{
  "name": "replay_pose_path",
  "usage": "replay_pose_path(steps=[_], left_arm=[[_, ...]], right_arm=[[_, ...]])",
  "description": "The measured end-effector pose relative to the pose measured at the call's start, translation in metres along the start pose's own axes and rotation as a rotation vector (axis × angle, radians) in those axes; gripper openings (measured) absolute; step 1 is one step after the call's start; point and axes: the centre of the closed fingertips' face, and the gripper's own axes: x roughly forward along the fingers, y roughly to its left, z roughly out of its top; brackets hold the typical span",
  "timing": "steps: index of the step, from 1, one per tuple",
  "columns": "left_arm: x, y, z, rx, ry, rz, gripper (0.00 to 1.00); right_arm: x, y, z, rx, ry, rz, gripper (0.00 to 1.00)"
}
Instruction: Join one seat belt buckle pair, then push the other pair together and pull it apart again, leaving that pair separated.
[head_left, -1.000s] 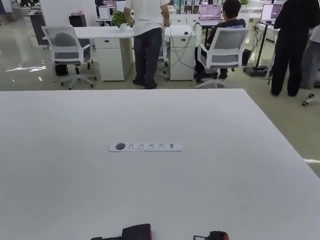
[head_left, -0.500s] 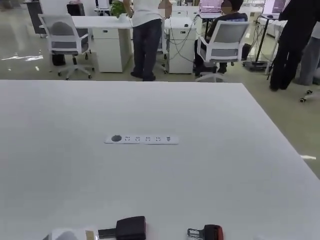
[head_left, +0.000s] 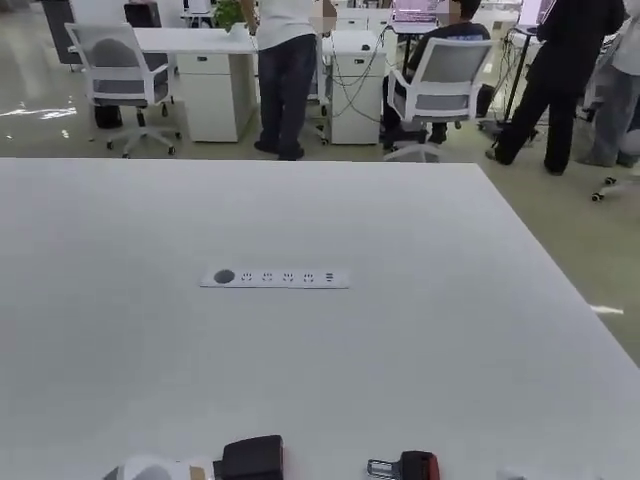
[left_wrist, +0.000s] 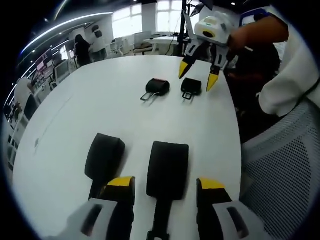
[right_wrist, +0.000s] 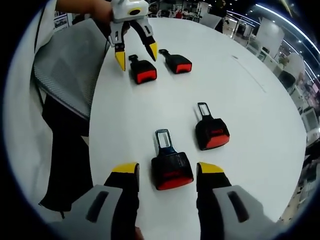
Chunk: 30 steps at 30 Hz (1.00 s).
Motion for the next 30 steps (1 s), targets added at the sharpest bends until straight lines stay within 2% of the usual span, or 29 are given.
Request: replay_pose_path(steps=[6,10,11,12,13,15,16,19,25,26,30], left_arm=[[0.008,0.002,-0.007,0.057,0.045,-0.012,0.44],[0.012,0.005,-0.010,0.073,0.057,-0.022,0.42],[0.013,0.005,-0.011,0.088,0.068,-0.022,0.41],[0.013,0.004,-0.013,0.129,0.090,-0.031,0.40],[0.013,0.003,-0.012,0.152,0.088,-0.044,0.39],[0.013,0.004,-0.006,0.134,0.071,-0.037,0.39],[0.013,0.006,-0.007,0.142,0.074,-0.040,0.38],[0.014,0.001,-0.008,0.138,0.081,-0.068,0.34],[0.016,0.000,-0.009,0.188,0.106,-0.098,0.33],[0.016,-0.002,-0.009,0.223,0.122,-0.110,0.33],[0.018,-0.001,-0.010,0.226,0.134,-0.125,0.33]], right_arm=[[0.001,-0.004,-0.005,-0.022,0.020,0.011,0.41],[0.004,-0.006,-0.010,-0.047,0.044,0.020,0.41],[0.004,-0.005,-0.010,-0.059,0.048,0.023,0.40],[0.005,-0.005,-0.011,-0.072,0.056,0.029,0.39],[0.005,-0.005,-0.011,-0.081,0.059,0.031,0.38],[0.006,-0.004,-0.009,-0.096,0.063,0.038,0.38],[0.006,-0.005,-0.010,-0.100,0.063,0.041,0.37],[0.009,-0.005,-0.011,-0.113,0.071,0.059,0.33],[0.012,-0.006,-0.014,-0.100,0.070,0.117,0.33],[0.013,-0.006,-0.015,-0.095,0.068,0.134,0.33],[0.013,-0.003,-0.016,-0.109,0.073,0.161,0.32]])
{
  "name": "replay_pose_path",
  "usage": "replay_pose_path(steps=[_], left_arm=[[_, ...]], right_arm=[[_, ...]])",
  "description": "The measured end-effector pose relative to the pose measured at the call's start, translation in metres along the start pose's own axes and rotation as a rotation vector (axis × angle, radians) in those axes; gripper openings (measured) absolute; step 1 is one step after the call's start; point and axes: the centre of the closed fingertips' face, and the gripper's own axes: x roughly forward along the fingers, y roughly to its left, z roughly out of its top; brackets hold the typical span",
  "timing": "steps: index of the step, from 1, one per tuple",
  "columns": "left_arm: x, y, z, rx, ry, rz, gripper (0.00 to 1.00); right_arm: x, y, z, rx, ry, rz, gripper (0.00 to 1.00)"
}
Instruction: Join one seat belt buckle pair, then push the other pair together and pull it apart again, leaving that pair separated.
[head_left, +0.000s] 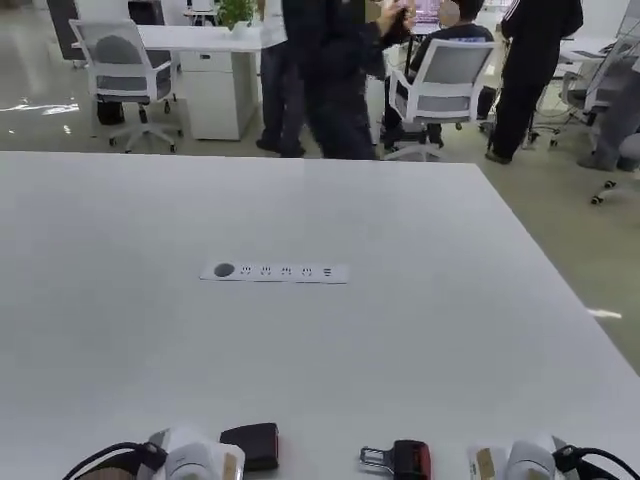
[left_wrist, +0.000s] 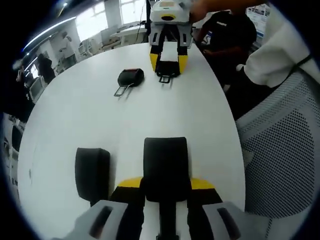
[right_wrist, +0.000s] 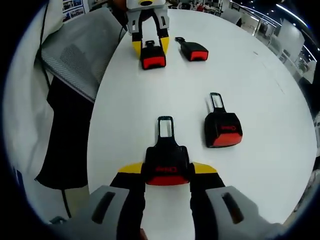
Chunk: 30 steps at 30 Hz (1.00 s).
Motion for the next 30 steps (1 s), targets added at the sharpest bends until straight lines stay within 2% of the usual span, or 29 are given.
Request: replay_pose_path(steps=[8,15,23,30], left_arm=[[0.002,-0.002,-0.001,0.010,0.012,-0.021,0.33],[0.003,-0.004,-0.001,0.015,0.027,-0.025,0.33],[0.004,-0.006,0.002,0.029,0.055,-0.031,0.33],[0.005,-0.005,0.000,0.029,0.053,-0.031,0.33]], right_arm=[[0.001,0.001,-0.001,-0.015,0.014,0.007,0.32],[0.003,0.001,-0.001,0.003,0.021,-0.002,0.32],[0.014,0.011,0.023,-0.034,0.011,0.003,0.32],[0.027,0.009,0.046,-0.025,-0.017,-0.004,0.32]])
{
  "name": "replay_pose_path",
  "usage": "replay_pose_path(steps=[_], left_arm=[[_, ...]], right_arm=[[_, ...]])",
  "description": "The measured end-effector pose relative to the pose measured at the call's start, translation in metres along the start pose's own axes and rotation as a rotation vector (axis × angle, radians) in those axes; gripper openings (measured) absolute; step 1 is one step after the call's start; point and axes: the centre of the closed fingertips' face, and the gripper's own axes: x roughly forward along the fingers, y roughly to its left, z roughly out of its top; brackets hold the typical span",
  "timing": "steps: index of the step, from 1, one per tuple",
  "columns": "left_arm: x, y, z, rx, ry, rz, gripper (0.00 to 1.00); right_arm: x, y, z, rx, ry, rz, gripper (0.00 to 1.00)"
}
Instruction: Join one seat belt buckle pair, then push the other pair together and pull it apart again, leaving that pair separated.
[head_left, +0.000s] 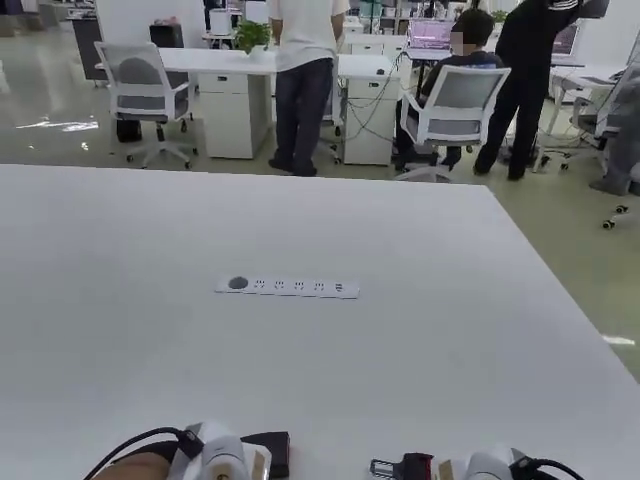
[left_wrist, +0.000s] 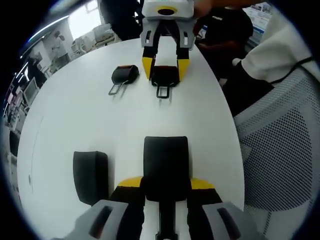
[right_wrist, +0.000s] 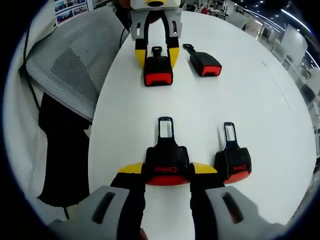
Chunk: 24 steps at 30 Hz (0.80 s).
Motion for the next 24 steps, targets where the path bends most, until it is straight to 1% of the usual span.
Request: replay_pose_path(steps=[7,14,20,21,24], left_arm=[[-0.001,0.000,0.001,0.001,-0.001,-0.002,0.33],[-0.001,0.000,0.000,0.003,0.001,-0.003,0.33],[-0.002,-0.001,0.002,0.006,0.006,-0.006,0.33],[-0.001,-0.001,0.001,0.005,0.009,-0.005,0.33],[-0.001,0.000,0.000,0.003,0.013,-0.007,0.33]], right_arm=[[0.014,0.008,0.025,-0.020,-0.007,0.007,0.32],[0.025,0.008,0.045,-0.039,-0.012,0.017,0.32],[0.032,0.010,0.059,-0.046,-0.017,0.016,0.32],[0.032,0.011,0.059,-0.052,-0.004,0.015,0.32],[0.032,0.009,0.057,-0.044,-0.001,0.014,0.32]])
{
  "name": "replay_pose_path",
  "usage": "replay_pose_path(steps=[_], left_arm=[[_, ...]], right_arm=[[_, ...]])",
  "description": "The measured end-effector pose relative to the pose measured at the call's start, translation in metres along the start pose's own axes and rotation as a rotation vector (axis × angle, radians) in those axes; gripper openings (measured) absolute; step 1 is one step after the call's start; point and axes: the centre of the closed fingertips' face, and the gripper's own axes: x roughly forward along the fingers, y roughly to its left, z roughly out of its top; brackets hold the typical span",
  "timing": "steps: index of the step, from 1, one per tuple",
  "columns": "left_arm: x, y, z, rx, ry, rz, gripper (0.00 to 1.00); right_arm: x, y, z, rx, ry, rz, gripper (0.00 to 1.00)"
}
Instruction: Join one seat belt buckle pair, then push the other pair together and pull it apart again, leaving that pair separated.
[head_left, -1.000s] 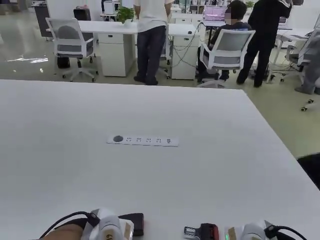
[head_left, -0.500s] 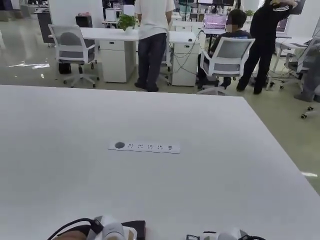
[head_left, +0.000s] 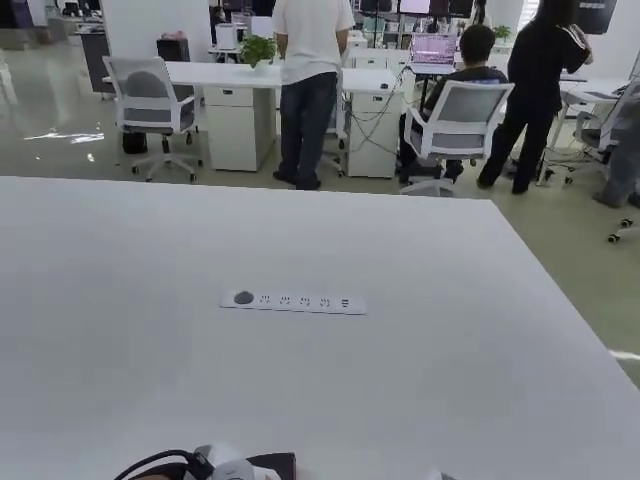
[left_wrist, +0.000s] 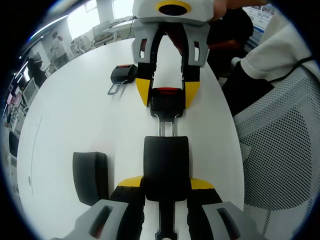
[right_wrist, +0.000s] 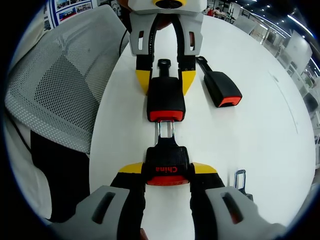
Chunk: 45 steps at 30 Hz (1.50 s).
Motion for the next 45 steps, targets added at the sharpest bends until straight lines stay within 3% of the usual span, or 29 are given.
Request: replay_pose_path(steps=[24,36,41,45], left_arm=[[0.000,0.002,0.000,0.004,0.023,0.001,0.33],[0.000,0.001,0.000,0.007,0.018,0.001,0.32],[0.001,0.001,-0.001,0.017,-0.001,-0.004,0.32],[0.002,0.001,-0.002,0.019,0.007,0.000,0.32]], right_arm=[[-0.003,0.001,0.002,0.009,-0.029,-0.013,0.32],[0.004,0.001,0.014,-0.001,-0.057,-0.007,0.32],[0.003,0.003,0.013,-0.003,-0.052,-0.003,0.32],[0.004,0.004,0.015,0.001,-0.050,-0.005,0.31]])
